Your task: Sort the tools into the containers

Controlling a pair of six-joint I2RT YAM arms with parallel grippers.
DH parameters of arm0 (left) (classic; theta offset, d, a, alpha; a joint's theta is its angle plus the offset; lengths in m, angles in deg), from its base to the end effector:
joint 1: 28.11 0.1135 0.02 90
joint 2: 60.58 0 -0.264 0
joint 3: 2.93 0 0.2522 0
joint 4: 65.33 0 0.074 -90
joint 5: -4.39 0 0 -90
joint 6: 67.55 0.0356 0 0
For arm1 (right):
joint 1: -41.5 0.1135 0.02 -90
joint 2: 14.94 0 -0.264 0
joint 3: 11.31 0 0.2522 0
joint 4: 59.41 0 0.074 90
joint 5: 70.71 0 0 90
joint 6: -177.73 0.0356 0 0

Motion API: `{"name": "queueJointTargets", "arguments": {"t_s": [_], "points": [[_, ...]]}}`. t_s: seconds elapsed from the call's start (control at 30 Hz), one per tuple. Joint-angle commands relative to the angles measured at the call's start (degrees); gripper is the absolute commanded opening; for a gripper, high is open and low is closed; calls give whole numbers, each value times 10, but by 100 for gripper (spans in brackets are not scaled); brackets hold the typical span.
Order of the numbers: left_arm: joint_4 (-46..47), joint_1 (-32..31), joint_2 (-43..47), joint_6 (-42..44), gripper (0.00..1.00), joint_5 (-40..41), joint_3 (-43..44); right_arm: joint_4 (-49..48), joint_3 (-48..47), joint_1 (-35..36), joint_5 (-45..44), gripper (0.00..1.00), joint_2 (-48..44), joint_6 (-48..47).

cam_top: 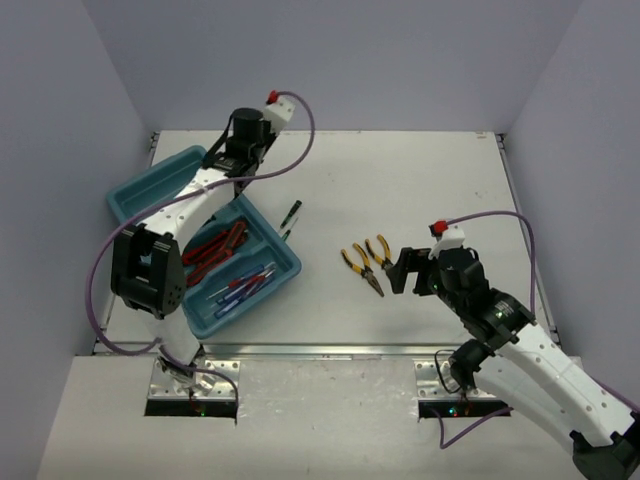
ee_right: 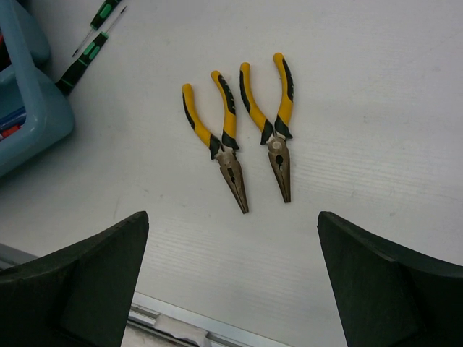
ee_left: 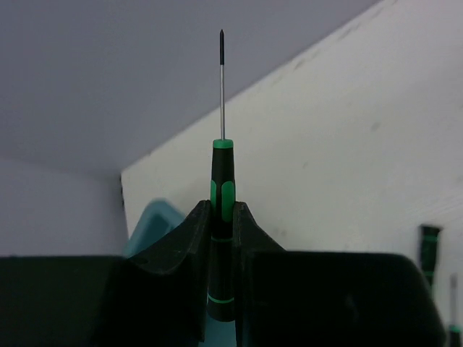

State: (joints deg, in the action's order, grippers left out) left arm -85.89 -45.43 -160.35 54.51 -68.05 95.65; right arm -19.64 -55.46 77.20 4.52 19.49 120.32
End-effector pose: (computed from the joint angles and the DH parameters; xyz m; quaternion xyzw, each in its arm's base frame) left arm 0.4015 -0.1140 0.3284 0.2639 0.7791 0.1964 0.5336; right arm 0.1228 0.0771 0.2511 0.0409 0.8605 0.1860 0.4726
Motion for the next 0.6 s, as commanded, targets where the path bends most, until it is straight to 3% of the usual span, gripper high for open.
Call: {"name": "queueJointTargets", "arguments": {"t_s": [0.0,0.23,0.33,0.43,0.57], "points": [[55,93,58,-13,0,53,-146,-32,10,-4,-16,98,-9,-10],[183,151,142,31,0,60,-322,-35,16,-5,-12,97,-17,-9],[184,162,161,31,2,23,-362,-36,21,-5,-14,97,-26,-8],[172,163,162,28,13,9,-371,-37,24,-4,-13,97,-30,-7],[165,163,173,30,44,16,-376,-38,24,-5,-9,97,-29,-8]]}}
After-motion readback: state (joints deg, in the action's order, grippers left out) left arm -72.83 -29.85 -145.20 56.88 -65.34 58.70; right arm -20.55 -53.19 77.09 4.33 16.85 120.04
